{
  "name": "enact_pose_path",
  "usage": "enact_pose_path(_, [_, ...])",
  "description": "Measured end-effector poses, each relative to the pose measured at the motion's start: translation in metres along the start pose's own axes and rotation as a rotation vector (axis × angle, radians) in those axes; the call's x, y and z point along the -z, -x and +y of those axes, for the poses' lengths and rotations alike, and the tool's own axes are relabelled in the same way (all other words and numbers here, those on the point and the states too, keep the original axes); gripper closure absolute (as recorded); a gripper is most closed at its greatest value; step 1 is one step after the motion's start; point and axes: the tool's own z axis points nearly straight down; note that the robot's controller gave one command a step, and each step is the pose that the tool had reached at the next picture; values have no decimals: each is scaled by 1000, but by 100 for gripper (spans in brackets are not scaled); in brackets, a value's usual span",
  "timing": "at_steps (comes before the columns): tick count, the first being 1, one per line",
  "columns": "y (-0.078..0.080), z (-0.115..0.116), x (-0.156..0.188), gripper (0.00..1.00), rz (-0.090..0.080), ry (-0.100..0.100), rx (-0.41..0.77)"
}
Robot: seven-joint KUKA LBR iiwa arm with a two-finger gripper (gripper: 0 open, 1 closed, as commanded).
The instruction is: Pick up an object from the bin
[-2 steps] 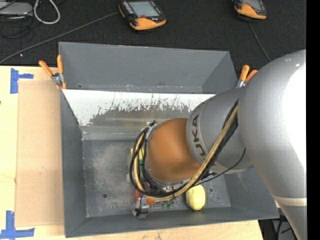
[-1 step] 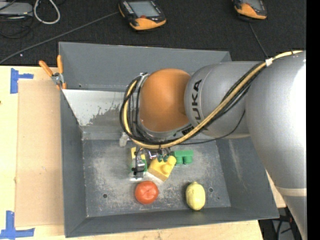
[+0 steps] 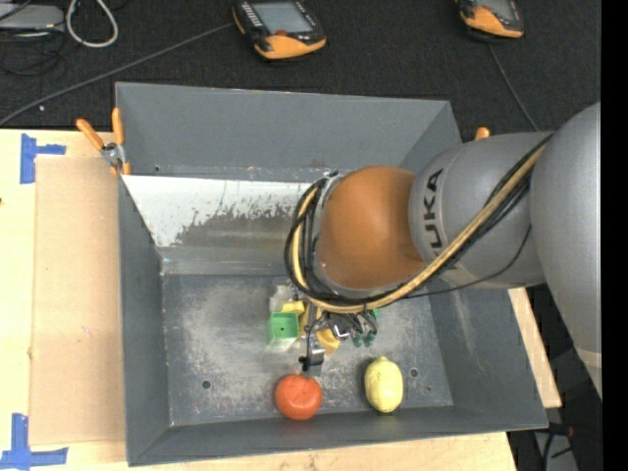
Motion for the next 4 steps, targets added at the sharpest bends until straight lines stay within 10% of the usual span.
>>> enact_pose_path(1, [65, -2, -25, 0, -14, 4, -2])
enact_pose_path(2, [44, -35, -29, 100, -7, 0, -111])
enact_pose_path(4, [42, -34, -19, 100, -1, 1, -113])
